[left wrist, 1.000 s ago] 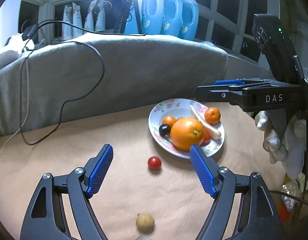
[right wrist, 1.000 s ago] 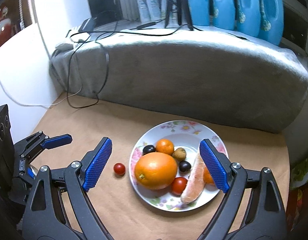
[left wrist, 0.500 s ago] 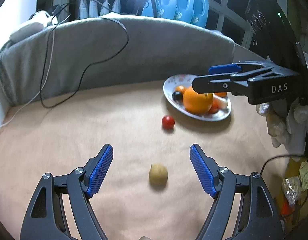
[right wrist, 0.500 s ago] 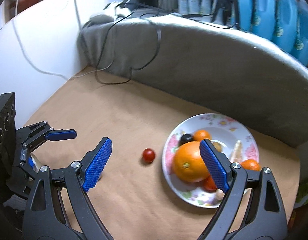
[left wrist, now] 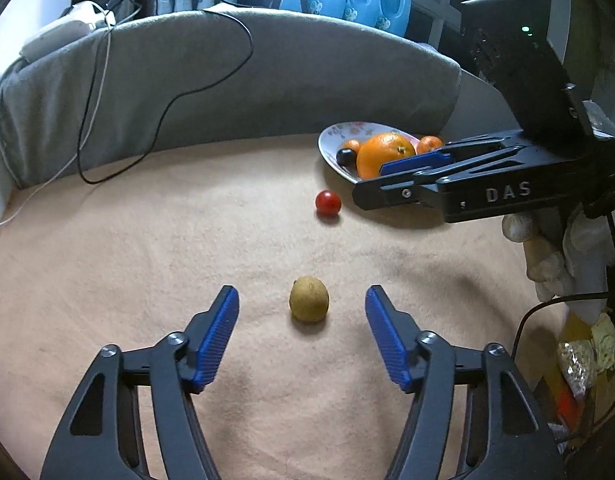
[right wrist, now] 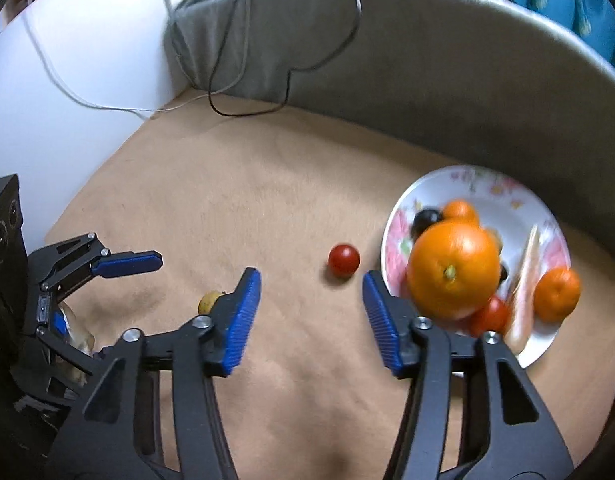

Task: Organize fruits
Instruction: 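Move the left gripper to the yellow-brown fruit while the right approaches the cherry tomato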

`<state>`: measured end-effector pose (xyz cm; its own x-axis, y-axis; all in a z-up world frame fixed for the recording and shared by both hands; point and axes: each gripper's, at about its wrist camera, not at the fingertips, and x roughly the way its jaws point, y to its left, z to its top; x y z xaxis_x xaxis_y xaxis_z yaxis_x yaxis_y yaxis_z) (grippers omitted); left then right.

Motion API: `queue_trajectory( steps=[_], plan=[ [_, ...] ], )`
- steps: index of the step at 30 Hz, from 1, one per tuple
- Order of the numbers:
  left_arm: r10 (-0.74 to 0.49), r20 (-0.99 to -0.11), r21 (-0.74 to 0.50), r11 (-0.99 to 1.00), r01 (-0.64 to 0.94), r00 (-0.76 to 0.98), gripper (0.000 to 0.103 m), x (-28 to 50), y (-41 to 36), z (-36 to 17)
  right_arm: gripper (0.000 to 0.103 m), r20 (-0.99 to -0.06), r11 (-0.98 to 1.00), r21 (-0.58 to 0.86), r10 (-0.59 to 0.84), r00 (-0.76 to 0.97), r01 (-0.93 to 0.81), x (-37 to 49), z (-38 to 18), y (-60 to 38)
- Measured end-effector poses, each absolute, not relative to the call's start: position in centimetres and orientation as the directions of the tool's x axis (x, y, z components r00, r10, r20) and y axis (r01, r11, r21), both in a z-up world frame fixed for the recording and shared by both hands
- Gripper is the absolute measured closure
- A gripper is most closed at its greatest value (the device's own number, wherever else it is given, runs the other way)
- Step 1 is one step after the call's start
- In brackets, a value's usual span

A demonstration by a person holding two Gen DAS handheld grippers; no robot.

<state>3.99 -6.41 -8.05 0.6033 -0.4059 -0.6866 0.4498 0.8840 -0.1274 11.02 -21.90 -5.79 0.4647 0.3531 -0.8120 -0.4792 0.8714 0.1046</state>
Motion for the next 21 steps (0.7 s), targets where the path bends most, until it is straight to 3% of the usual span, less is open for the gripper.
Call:
queue_trajectory(
  steps=[3,8,21],
  plan=[
    [-0.416,-0.694,-0.126,0.874,0.469,0.588,0.048,4.1,-6.8,-8.4,0.056,-0.817,0.883,0.134,0.355,0.455,-0.45,11.4,-6.5,-22.1],
    [-0.428,-0.702,-0.125,0.861,0.493,0.569,0.056,4.2,-7.2,-8.8,0.057,-0.817,0.892,0.193,0.377,0.437,-0.409,11.8,-7.4,-22.2],
    [-0.45,-0.723,-0.14,0.838,0.527,0.524,0.061,5.8,-7.4,-10.0,0.063,-0.808,0.919,0.258,0.374,0.455,-0.297,12.9,-8.9,-21.2]
  ],
)
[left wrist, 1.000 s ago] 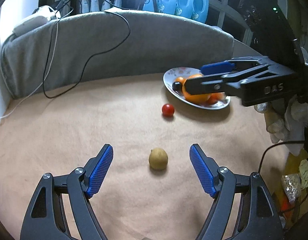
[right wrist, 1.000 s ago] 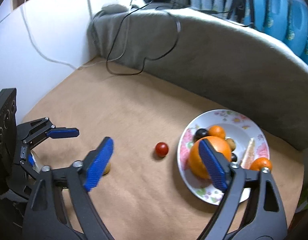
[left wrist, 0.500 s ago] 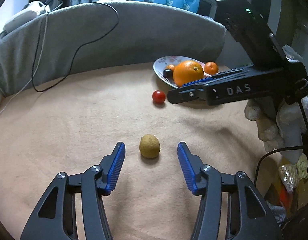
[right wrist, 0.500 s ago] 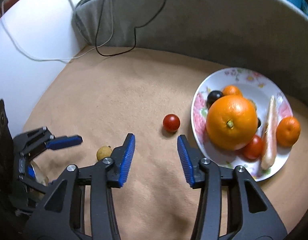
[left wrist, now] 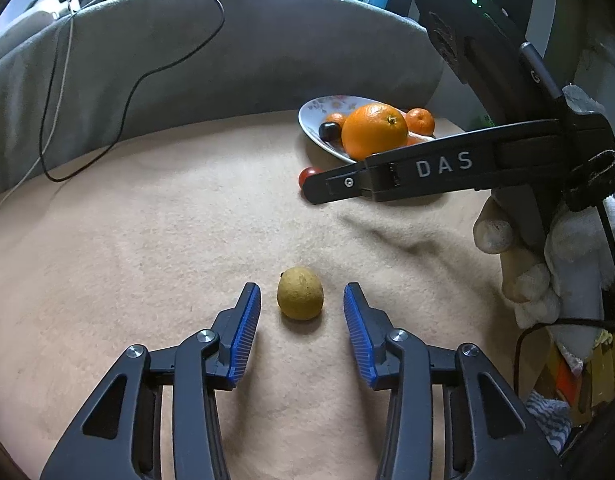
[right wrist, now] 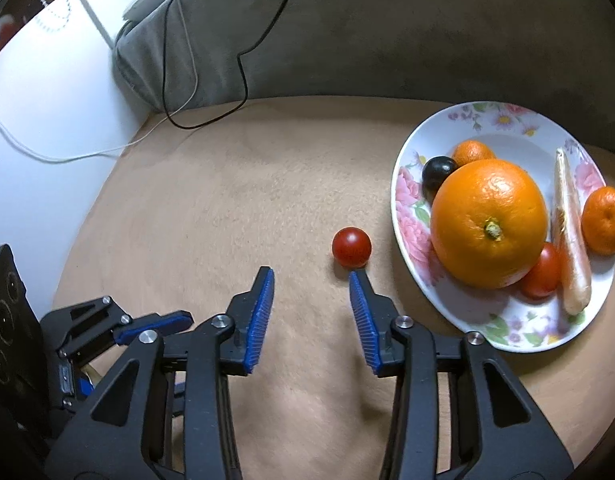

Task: Organize fruits
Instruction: 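Move the left gripper to the yellow-brown fruit while the right approaches the cherry tomato, then close the left gripper on the yellow-brown fruit while the right grasps the cherry tomato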

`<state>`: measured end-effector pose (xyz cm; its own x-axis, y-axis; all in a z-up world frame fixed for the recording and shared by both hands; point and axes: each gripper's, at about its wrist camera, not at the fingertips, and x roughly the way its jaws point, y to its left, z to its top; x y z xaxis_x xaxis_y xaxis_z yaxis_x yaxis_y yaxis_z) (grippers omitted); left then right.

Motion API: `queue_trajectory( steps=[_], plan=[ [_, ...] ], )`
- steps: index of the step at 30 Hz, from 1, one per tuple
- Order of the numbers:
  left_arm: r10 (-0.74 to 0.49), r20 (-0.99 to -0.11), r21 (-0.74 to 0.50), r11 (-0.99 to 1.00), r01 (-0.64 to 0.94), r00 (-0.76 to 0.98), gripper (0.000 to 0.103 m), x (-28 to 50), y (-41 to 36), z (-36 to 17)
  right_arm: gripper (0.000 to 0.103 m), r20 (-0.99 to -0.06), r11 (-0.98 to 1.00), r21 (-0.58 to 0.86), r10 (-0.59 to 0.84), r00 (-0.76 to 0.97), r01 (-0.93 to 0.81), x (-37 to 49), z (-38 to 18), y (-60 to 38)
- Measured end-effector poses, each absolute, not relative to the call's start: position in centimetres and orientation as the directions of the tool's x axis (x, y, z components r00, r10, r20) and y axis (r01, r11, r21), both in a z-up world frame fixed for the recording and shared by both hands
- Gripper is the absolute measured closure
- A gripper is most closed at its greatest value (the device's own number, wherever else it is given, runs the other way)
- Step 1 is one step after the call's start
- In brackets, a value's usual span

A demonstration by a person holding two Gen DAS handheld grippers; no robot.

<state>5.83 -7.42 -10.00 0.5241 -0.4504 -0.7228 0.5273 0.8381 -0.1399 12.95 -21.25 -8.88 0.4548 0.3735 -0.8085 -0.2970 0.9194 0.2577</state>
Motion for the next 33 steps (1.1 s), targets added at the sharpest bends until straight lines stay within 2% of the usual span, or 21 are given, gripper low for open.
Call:
queue_trajectory(
  steps=[5,25,28,33],
  plan=[
    [-0.472,-0.719,-0.157,0.826,0.542,0.511,0.062,6.2,-7.1,-10.0,0.063,-0.816,0.942,0.213,0.318,0.482,-0.261,13.2,-9.2,-20.5],
    [-0.53,-0.716,-0.211,0.785,0.583,0.455,0.066,7.6,-7.2,-10.9,0.064,-0.819,0.975,0.182,0.222,0.529,-0.127,14.3,-10.4,-19.8],
    [-0.533,-0.719,-0.218,0.782,0.584,0.446,0.069,7.8,-7.2,-11.1,0.064,-0.819,0.977,0.174,0.212,0.533,-0.121,14.8,-10.8,-19.6],
    [-0.539,-0.72,-0.227,0.779,0.585,0.437,0.073,7.9,-7.1,-11.2,0.072,-0.823,0.98,0.16,0.197,0.532,-0.117,15.3,-11.2,-19.3]
  ],
)
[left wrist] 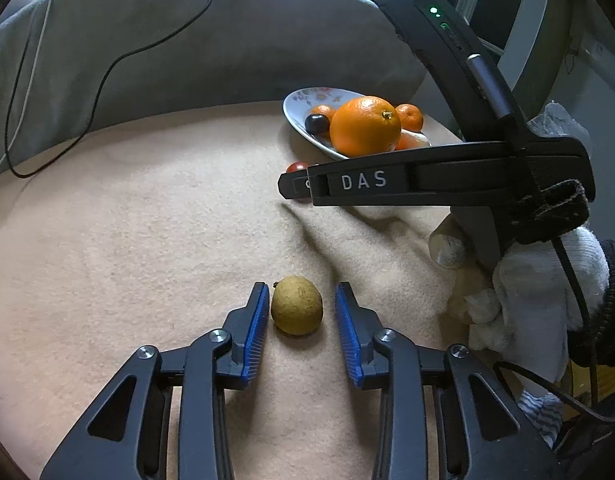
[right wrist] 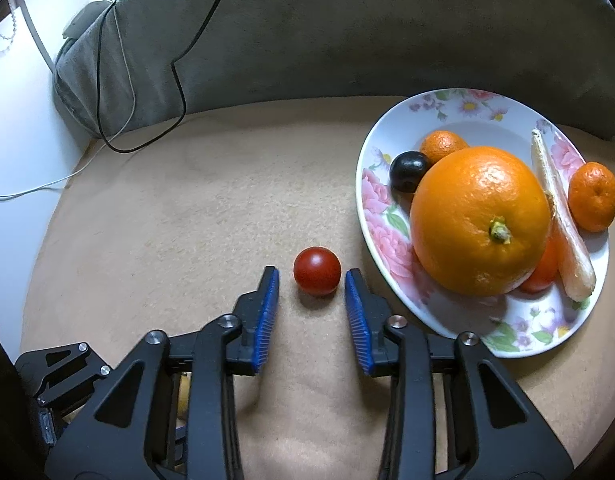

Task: Organize fruits
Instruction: 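Close the left gripper on the yellow-brown fruit while the right grasps the cherry tomato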

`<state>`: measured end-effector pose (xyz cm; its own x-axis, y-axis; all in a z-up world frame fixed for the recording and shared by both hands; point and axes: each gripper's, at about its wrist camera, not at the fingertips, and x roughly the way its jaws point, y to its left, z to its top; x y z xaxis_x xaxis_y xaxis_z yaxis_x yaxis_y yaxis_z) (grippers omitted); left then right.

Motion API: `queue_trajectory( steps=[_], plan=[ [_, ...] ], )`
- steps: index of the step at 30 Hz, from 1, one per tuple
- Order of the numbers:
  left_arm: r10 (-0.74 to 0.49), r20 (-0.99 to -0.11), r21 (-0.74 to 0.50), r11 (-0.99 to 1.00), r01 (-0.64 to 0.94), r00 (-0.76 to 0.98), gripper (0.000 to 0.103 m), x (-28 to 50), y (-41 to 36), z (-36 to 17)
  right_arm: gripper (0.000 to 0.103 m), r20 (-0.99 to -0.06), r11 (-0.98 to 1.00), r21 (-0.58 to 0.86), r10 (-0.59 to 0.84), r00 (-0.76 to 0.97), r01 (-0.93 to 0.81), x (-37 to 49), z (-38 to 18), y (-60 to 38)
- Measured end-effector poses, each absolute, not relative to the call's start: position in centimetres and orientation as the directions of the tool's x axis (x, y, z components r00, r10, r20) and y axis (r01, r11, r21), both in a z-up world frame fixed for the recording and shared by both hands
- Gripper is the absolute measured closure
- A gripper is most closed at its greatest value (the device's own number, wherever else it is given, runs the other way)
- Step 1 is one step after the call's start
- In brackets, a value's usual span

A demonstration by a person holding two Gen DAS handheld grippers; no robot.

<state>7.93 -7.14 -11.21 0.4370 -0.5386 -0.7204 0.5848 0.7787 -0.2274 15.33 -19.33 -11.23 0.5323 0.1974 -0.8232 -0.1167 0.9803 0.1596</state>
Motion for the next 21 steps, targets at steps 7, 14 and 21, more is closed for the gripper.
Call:
queue_trajectory(
  steps=[7,14,21],
  plan=[
    [-0.531,-0.728,-0.231,0.785,0.575,0.433,0.079,8.1,-7.1,-11.3,0.078,-0.821,0.98,0.152,0.196,0.536,-0.125,15.9,-11.4,-19.1],
    [-0.525,-0.723,-0.23,0.796,0.56,0.45,0.079,7.9,-6.6,-10.9,0.078,-0.809,0.975,0.168,0.221,0.544,-0.146,15.1,-10.8,-19.6],
    [-0.509,-0.719,-0.213,0.81,0.547,0.473,0.079,7.5,-6.3,-10.2,0.078,-0.779,0.962,0.198,0.27,0.565,-0.186,14.2,-8.8,-20.1]
  ],
)
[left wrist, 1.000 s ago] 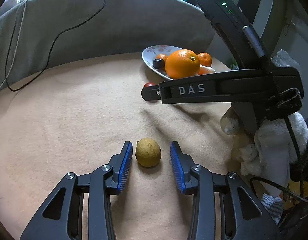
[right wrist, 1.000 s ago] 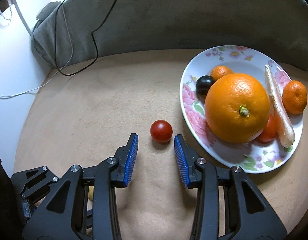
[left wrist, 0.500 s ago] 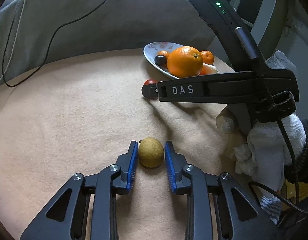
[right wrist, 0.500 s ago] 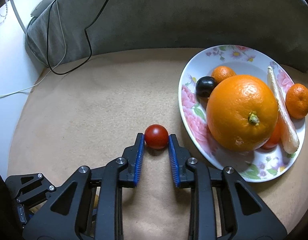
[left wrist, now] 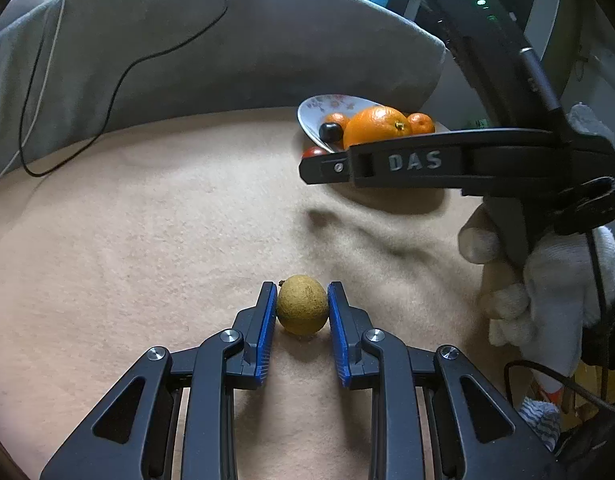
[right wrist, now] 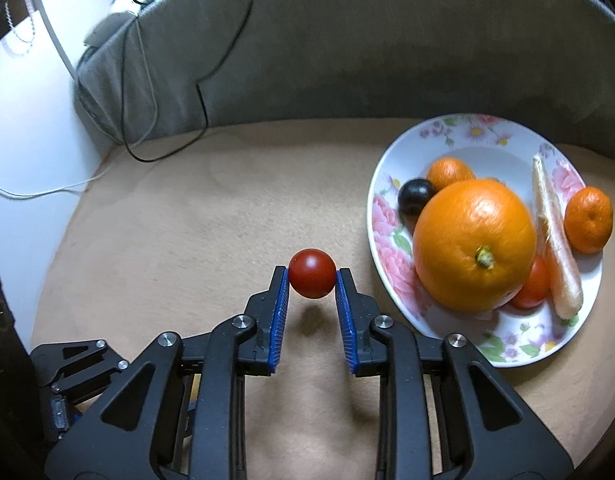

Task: Organize fruits
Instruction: 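Close the left gripper on the yellow-brown fruit while the right grasps the cherry tomato, then carry the yellow-brown fruit and the cherry tomato over the plate with both grippers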

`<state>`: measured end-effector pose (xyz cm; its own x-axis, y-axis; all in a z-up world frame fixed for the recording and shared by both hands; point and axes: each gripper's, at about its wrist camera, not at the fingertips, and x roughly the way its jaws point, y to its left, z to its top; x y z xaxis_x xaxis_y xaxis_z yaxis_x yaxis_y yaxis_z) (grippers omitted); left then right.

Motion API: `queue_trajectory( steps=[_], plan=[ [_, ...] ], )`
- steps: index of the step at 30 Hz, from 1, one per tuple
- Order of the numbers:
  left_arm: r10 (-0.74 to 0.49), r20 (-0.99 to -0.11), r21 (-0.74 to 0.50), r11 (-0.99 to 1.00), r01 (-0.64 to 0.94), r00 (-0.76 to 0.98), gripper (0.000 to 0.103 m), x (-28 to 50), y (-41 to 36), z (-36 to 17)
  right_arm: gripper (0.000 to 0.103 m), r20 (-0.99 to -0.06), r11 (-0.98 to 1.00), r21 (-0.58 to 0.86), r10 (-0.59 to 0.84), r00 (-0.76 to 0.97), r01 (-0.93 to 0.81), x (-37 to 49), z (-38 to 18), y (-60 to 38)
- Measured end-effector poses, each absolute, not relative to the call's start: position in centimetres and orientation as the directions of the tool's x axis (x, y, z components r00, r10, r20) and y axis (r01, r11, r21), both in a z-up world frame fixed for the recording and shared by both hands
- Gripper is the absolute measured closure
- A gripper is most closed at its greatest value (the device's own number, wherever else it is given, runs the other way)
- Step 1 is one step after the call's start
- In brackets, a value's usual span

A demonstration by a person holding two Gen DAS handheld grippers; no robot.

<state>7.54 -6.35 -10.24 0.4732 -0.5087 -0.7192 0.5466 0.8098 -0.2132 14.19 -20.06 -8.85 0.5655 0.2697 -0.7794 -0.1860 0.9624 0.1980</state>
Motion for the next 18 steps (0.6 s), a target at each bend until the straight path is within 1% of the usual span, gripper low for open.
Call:
queue_trajectory(
  steps=[8,18],
  plan=[
    [-0.489,-0.705,-0.196,0.83,0.522,0.513,0.079,7.7,-6.3,-9.0,0.078,-0.745,0.949,0.213,0.311,0.59,-0.231,13.3,-6.4,-20.9],
    [-0.488,-0.675,-0.182,0.837,0.515,0.553,0.079,8.5,-7.0,-7.2,0.078,-0.707,0.95,0.199,0.31,0.636,-0.242,13.3,-3.5,-23.4]
  ],
)
